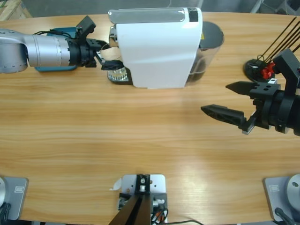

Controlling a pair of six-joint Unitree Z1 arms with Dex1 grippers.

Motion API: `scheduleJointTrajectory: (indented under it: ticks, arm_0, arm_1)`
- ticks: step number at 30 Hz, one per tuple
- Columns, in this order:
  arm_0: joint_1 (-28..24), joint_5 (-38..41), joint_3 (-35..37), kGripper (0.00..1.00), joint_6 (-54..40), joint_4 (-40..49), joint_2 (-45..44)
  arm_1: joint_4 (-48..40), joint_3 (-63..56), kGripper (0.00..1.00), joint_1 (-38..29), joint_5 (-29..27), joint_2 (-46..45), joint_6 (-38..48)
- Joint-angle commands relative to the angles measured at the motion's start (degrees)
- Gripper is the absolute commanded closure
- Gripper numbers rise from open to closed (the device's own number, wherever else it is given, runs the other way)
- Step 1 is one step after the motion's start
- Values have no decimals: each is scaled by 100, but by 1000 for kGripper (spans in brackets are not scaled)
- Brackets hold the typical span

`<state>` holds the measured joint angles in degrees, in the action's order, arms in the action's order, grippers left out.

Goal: Pour coffee

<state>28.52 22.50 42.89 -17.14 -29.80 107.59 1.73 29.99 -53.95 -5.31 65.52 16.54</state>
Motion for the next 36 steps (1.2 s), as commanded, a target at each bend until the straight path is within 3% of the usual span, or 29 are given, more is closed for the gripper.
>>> scheduleJointTrajectory:
  ticks: [1,12,21,24,28,29,31,33,36]
  arm_0:
    - [75,-51,-335,15,88,26,-140]
    - [-18,44,-492,9,158,16,-459]
    - [-171,25,-1158,9,167,248,-1517]
    - [-370,-578,-1223,9,169,686,-2000]
    - [-461,-1040,-1046,13,812,1749,-3018]
    - [-357,-1209,-933,18,1051,2278,-3355]
    - [-224,-1731,-740,13,1074,3247,-3890]
    - [-224,-1819,-673,10,1169,3869,-4275]
    - [-224,-1775,-785,9,1352,4252,-4700]
  arm_1:
    - [102,-10,0,-19,-23,-171,-55]
    - [265,14,0,-19,-67,-288,-55]
    - [1086,612,0,-19,-234,-246,-143]
    - [1355,944,0,-19,-287,-148,-143]
    - [3178,2542,9,-19,-867,524,51]
    - [3672,3198,69,28,-921,708,-14]
    - [4470,4272,201,399,-837,1165,-88]
    - [4983,4999,270,874,-549,1605,-90]
    - [5663,6035,283,1651,21,2250,-143]
